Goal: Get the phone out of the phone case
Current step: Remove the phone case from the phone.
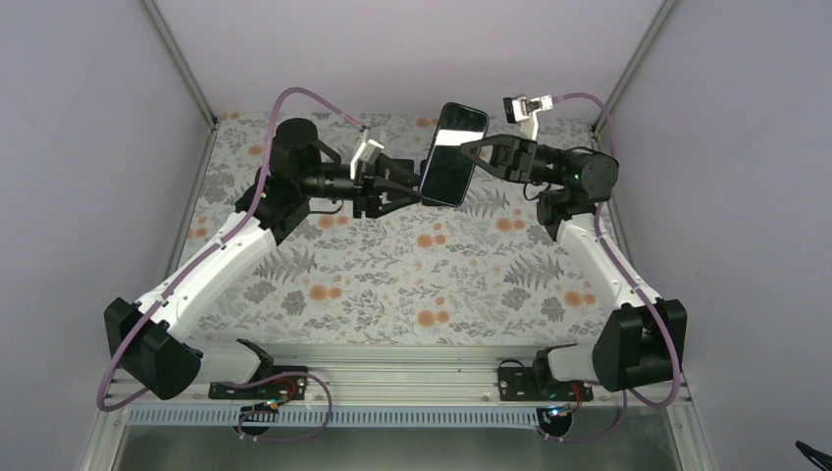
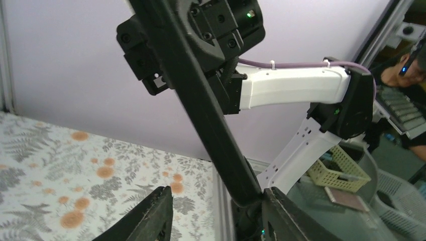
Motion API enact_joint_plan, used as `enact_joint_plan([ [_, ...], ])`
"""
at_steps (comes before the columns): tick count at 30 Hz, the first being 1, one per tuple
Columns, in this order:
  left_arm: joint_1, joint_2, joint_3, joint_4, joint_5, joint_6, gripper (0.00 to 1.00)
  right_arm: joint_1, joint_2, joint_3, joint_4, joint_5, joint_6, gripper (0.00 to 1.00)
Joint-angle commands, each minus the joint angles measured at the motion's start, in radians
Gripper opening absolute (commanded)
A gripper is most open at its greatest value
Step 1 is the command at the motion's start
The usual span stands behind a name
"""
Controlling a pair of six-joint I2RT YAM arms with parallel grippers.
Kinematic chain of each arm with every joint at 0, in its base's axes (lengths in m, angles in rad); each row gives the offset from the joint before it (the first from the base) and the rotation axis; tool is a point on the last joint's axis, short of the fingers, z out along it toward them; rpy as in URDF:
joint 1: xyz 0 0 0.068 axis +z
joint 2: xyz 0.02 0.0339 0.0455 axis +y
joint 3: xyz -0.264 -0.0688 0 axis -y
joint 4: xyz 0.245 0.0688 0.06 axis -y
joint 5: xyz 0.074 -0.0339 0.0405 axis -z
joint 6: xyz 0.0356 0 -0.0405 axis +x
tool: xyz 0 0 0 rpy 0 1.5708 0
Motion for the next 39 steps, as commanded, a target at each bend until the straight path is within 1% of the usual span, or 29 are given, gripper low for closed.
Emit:
enact_joint_plan([
  [1, -0.001, 0.003, 0.003, -0.003, -0.028, 0.038, 0.41, 0.009, -0.024, -0.001, 0.064, 0.051, 0.029, 0.04],
  [6, -0.001, 0.013, 0.018, -0.04, -0.066, 0.075, 0.29, 0.015, -0.02, -0.003, 0.112, 0.052, 0.074, 0.04],
  [10, -0.002, 0.02, 0.022, -0.058, -0.091, 0.101, 0.23, 0.024, -0.016, -0.003, 0.149, 0.05, 0.104, 0.04],
  [23, 0.0, 0.055, 0.049, -0.109, -0.176, 0.171, 0.16, 0.041, -0.005, -0.025, 0.335, 0.088, 0.282, 0.03],
  [39, 0.009, 0.11, 0.057, -0.115, -0.248, 0.162, 0.11, 0.058, -0.021, -0.058, 0.469, 0.131, 0.409, 0.03],
])
